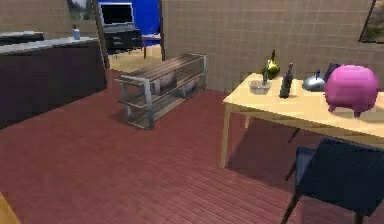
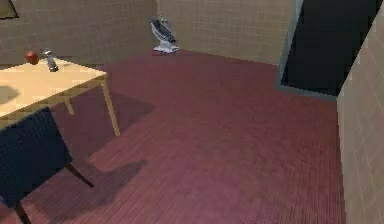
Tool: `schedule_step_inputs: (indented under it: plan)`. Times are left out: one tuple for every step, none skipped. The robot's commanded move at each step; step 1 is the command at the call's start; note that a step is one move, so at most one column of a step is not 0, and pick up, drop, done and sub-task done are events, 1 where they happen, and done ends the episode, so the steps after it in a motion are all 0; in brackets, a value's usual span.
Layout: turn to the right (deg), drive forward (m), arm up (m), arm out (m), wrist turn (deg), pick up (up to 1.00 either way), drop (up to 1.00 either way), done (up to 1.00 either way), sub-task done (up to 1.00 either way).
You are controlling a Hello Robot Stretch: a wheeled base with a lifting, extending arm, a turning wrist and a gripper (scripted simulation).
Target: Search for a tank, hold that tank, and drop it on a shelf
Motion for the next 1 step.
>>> schedule_step_inputs:
  plan:
    - [3.0,0.00,0.00,0.00,0.0,0.00,0.00,0.00,0.00]
